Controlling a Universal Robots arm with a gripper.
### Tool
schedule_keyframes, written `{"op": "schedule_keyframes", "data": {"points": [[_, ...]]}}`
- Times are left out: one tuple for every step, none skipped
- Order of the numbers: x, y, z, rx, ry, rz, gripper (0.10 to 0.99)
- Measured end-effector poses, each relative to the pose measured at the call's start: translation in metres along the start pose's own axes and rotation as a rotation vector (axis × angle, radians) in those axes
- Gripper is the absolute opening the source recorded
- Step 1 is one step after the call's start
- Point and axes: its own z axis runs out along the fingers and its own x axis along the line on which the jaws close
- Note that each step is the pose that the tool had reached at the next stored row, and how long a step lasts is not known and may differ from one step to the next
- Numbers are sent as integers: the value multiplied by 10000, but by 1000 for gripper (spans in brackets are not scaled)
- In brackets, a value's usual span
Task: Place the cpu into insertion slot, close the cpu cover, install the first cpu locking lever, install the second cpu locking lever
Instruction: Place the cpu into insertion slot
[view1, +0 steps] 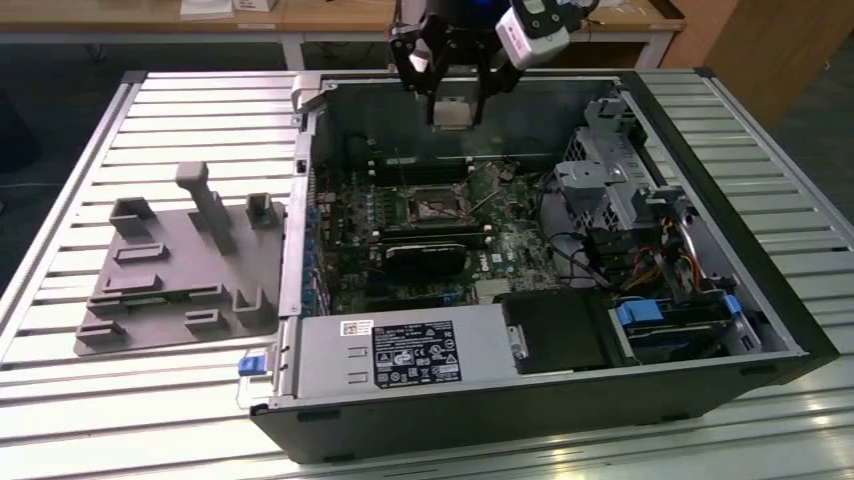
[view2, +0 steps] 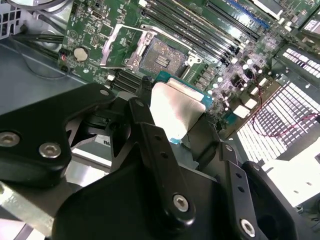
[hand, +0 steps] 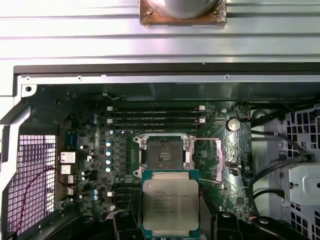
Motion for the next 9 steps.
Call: {"op": "schedule_keyframes", "data": {"points": [[1, -2, 18, 0, -1, 0, 537], [1, -3, 36, 0, -2, 0, 537], [2, -5, 55, 1, -2, 0, 537], [2, -7, 72, 1, -2, 0, 537], [1, -8, 90, 1, -3, 0, 537], [1, -10, 107, 0, -4, 0, 537], [1, -11, 125, 0, -4, 0, 537], [1, -13, 143, -1, -6, 0, 537], [1, -15, 160, 1, -5, 0, 537]]}}
